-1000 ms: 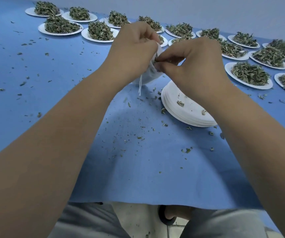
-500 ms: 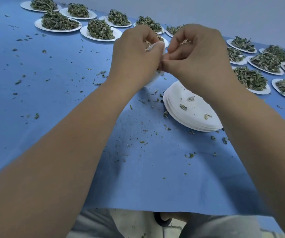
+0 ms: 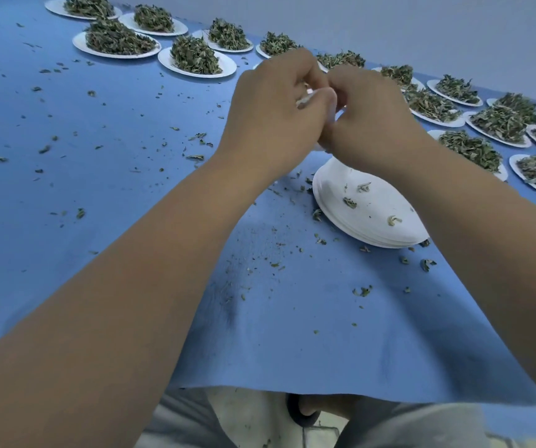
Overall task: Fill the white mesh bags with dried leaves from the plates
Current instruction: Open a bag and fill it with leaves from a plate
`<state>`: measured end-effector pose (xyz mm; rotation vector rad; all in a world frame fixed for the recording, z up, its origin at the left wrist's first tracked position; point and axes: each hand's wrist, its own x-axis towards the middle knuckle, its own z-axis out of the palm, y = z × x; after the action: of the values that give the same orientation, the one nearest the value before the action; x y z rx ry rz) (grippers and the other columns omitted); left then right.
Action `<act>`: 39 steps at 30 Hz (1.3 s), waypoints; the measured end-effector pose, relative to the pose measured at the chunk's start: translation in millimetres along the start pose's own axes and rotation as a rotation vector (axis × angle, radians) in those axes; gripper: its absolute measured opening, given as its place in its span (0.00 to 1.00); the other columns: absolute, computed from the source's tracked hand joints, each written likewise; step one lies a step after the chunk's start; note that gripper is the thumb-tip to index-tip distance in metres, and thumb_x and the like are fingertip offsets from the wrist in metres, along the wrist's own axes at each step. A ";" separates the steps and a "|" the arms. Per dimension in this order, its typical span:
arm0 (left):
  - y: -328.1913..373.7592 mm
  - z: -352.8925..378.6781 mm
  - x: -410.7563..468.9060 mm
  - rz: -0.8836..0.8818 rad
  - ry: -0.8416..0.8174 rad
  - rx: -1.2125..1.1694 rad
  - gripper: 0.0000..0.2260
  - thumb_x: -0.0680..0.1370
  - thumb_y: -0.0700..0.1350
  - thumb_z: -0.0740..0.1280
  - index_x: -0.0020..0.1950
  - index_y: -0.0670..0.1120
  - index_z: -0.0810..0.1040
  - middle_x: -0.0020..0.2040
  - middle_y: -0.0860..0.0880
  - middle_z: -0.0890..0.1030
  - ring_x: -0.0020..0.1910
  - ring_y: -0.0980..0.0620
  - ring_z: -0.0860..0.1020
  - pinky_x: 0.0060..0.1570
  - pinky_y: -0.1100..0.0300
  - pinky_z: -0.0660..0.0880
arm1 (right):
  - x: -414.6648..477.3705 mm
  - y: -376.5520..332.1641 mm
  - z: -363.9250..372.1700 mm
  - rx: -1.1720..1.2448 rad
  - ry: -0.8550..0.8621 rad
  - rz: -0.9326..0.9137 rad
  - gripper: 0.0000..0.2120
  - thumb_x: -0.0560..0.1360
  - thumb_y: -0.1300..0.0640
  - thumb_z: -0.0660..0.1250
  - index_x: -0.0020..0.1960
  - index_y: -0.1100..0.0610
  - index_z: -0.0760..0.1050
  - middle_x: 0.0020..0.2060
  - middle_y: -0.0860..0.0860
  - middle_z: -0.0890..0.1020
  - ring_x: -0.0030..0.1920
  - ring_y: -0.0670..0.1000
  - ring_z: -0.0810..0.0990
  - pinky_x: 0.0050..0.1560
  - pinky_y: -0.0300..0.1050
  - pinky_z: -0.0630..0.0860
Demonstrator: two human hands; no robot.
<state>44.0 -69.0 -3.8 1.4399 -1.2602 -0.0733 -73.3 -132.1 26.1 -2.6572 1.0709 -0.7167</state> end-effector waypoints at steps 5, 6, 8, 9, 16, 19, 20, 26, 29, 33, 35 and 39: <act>-0.1 -0.4 1.0 -0.018 0.031 -0.013 0.04 0.74 0.44 0.67 0.42 0.45 0.79 0.28 0.50 0.77 0.30 0.51 0.74 0.33 0.53 0.73 | -4.0 3.9 -8.7 0.206 -0.044 -0.014 0.05 0.73 0.53 0.69 0.47 0.51 0.76 0.43 0.43 0.82 0.36 0.42 0.80 0.38 0.36 0.72; 1.4 2.2 -0.1 -0.011 -0.001 -0.029 0.03 0.73 0.43 0.66 0.41 0.45 0.79 0.27 0.53 0.77 0.28 0.53 0.73 0.32 0.54 0.72 | -2.1 3.4 -5.3 0.158 -0.013 -0.038 0.04 0.73 0.56 0.68 0.43 0.50 0.73 0.38 0.44 0.79 0.34 0.40 0.76 0.38 0.34 0.68; 0.7 6.2 -0.6 0.003 -0.032 0.011 0.03 0.74 0.43 0.66 0.41 0.47 0.79 0.25 0.57 0.73 0.27 0.58 0.70 0.31 0.59 0.69 | 1.2 1.1 0.4 0.056 0.046 -0.053 0.09 0.73 0.58 0.67 0.38 0.50 0.69 0.33 0.45 0.74 0.33 0.41 0.70 0.34 0.32 0.64; -2.0 7.0 -0.4 -0.004 -0.026 0.035 0.04 0.74 0.45 0.66 0.42 0.47 0.79 0.25 0.56 0.72 0.28 0.59 0.69 0.32 0.59 0.69 | 1.2 2.0 0.6 0.063 0.044 -0.026 0.06 0.73 0.57 0.68 0.40 0.52 0.71 0.34 0.48 0.77 0.35 0.44 0.73 0.35 0.34 0.67; -11.8 10.1 -1.3 0.047 -0.039 0.191 0.04 0.76 0.51 0.65 0.45 0.53 0.79 0.25 0.57 0.70 0.27 0.58 0.70 0.31 0.62 0.68 | -37.7 39.7 -40.7 -0.059 -0.321 0.105 0.12 0.75 0.37 0.68 0.56 0.39 0.79 0.50 0.36 0.82 0.51 0.39 0.81 0.45 0.39 0.76; -12.2 15.7 -5.2 0.049 -0.123 0.221 0.04 0.76 0.51 0.65 0.48 0.54 0.79 0.28 0.58 0.72 0.31 0.62 0.74 0.37 0.62 0.73 | -54.5 47.3 -33.3 -0.170 -0.502 0.186 0.19 0.71 0.32 0.69 0.59 0.36 0.80 0.51 0.37 0.80 0.48 0.34 0.79 0.42 0.32 0.68; -12.2 17.4 -7.0 0.049 -0.138 0.223 0.04 0.76 0.51 0.65 0.49 0.54 0.78 0.29 0.58 0.73 0.33 0.63 0.74 0.39 0.61 0.73 | -57.5 46.8 -28.4 -0.126 -0.461 0.187 0.16 0.71 0.35 0.71 0.57 0.38 0.82 0.49 0.38 0.81 0.43 0.33 0.79 0.41 0.31 0.68; -13.8 23.0 -16.1 0.067 -0.250 0.304 0.05 0.76 0.51 0.64 0.50 0.54 0.78 0.32 0.58 0.74 0.37 0.60 0.74 0.49 0.54 0.76 | -57.1 49.3 -18.6 -0.031 -0.310 0.180 0.05 0.73 0.56 0.75 0.44 0.47 0.87 0.30 0.36 0.82 0.29 0.30 0.76 0.33 0.26 0.69; -12.6 25.1 -21.5 0.115 -0.351 0.408 0.09 0.78 0.52 0.64 0.56 0.52 0.77 0.36 0.55 0.77 0.47 0.49 0.77 0.63 0.42 0.71 | -52.7 45.1 -15.1 -0.145 -0.277 0.127 0.05 0.72 0.58 0.72 0.41 0.50 0.85 0.32 0.39 0.82 0.33 0.35 0.80 0.35 0.26 0.73; -8.4 32.6 -28.1 0.153 -0.391 0.499 0.11 0.80 0.53 0.63 0.60 0.52 0.75 0.44 0.50 0.81 0.53 0.45 0.77 0.60 0.45 0.68 | -57.7 50.3 -28.5 -0.165 -0.190 0.103 0.04 0.70 0.59 0.71 0.42 0.51 0.84 0.36 0.42 0.83 0.40 0.43 0.82 0.45 0.37 0.79; -8.3 36.7 -29.8 0.178 -0.404 0.547 0.11 0.80 0.51 0.62 0.61 0.51 0.75 0.47 0.47 0.81 0.51 0.43 0.77 0.51 0.47 0.74 | -76.6 63.4 -47.7 -0.065 -0.075 0.150 0.05 0.69 0.58 0.72 0.41 0.48 0.83 0.32 0.40 0.83 0.36 0.40 0.82 0.37 0.30 0.77; -4.1 44.4 -28.4 0.210 -0.384 0.635 0.10 0.81 0.48 0.60 0.58 0.46 0.74 0.44 0.44 0.80 0.47 0.39 0.77 0.44 0.46 0.76 | -136.0 85.9 -70.6 0.146 -0.052 0.283 0.10 0.70 0.62 0.75 0.42 0.48 0.77 0.37 0.44 0.86 0.38 0.47 0.85 0.44 0.44 0.84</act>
<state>5.5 -80.2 -38.2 1.8753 -1.8532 0.2233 -245.0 -99.5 8.1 -2.3261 1.2912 -0.6380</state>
